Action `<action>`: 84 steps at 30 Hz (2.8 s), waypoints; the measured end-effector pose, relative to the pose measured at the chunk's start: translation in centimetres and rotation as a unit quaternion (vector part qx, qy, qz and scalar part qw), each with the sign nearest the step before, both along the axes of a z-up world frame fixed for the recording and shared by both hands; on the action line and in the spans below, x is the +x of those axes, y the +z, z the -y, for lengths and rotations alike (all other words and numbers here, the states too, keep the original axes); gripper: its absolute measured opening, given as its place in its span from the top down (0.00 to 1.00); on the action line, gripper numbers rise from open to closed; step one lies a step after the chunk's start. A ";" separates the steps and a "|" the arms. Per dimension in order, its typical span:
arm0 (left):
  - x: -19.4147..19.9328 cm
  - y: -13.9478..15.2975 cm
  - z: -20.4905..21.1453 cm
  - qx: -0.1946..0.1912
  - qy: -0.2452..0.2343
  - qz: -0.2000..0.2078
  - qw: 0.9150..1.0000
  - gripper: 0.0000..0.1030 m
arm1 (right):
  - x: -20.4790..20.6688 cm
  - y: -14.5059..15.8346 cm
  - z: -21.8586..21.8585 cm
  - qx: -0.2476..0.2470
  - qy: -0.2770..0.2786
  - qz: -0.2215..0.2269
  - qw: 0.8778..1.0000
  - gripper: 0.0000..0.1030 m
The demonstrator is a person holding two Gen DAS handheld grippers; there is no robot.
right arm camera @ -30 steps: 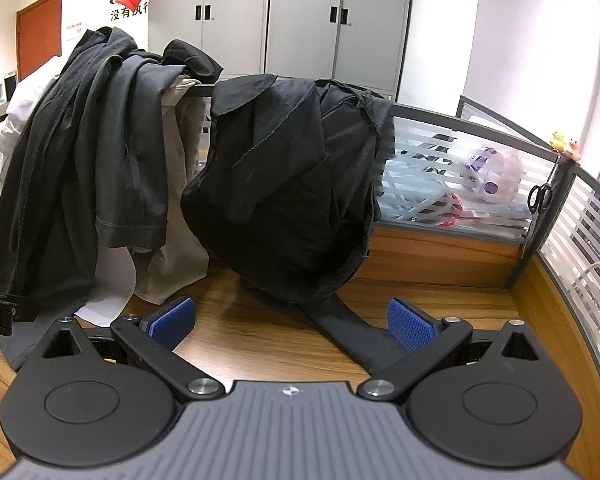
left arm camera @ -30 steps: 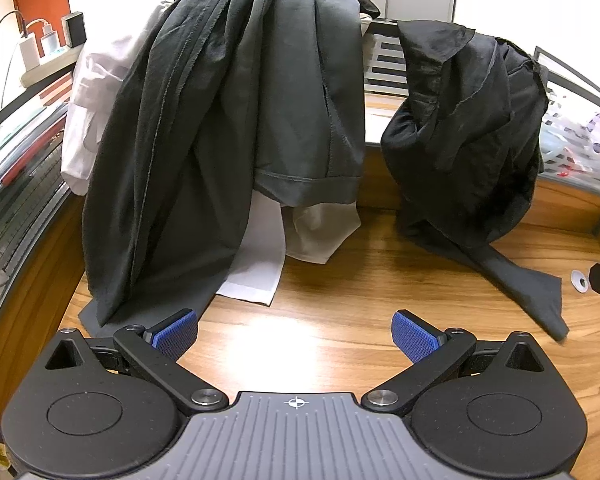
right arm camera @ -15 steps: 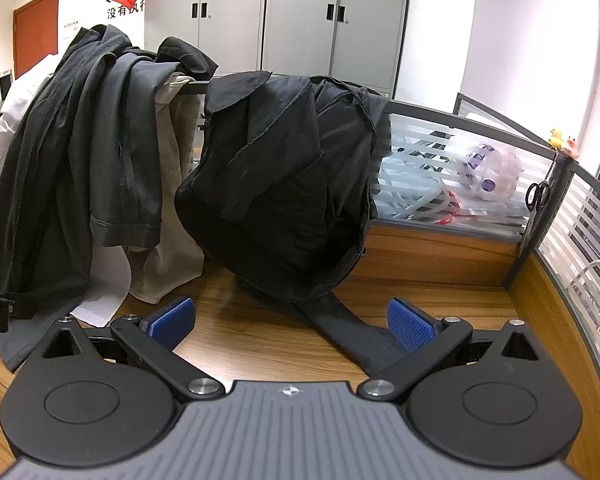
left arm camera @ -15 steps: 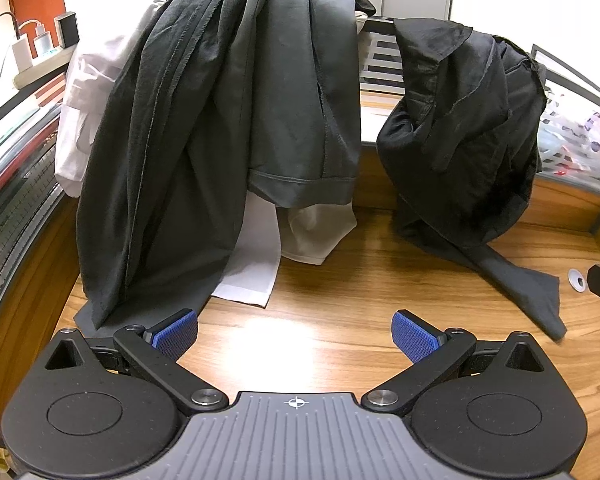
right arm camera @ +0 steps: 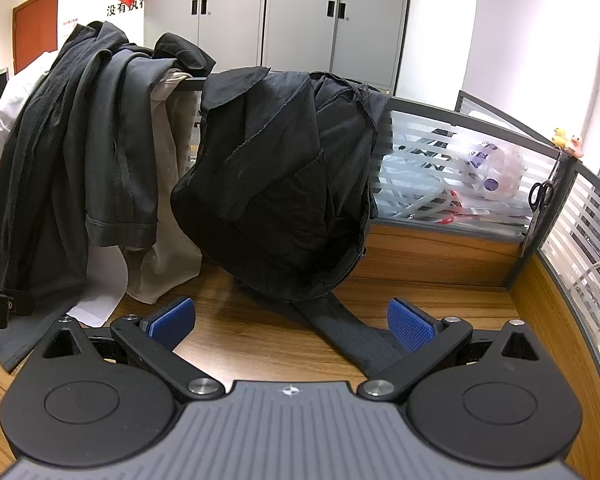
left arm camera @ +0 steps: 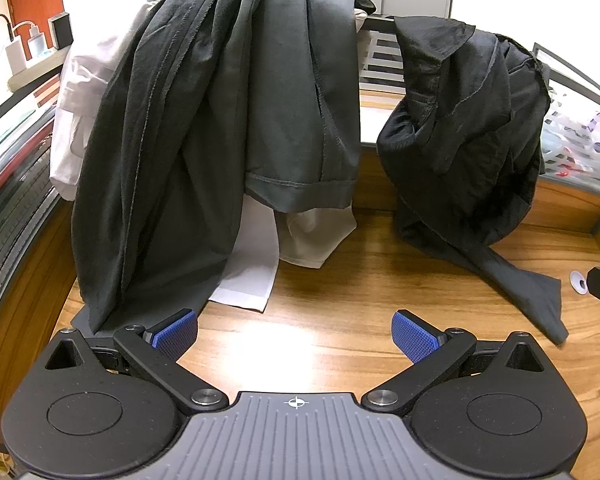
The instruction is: Fold clothes
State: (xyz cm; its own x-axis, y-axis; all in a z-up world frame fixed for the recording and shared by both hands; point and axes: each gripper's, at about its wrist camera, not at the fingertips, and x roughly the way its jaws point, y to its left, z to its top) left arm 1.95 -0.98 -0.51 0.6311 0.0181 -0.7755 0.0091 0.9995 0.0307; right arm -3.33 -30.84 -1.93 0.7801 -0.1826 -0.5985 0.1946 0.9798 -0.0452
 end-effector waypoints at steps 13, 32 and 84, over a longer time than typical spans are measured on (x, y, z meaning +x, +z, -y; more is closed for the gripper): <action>1.1 -0.4 0.3 0.003 -0.006 -0.003 1.000 0.00 | 1.0 -0.3 0.8 0.003 -0.004 -0.004 1.000 0.00; 3.1 -2.5 -1.2 0.013 -0.014 -0.016 1.000 0.00 | 11.7 0.4 5.3 0.017 0.006 0.030 0.999 0.00; 25.0 -3.8 12.5 -0.049 -0.233 0.063 0.969 0.86 | 22.8 -1.9 13.4 0.110 0.078 0.039 0.990 0.84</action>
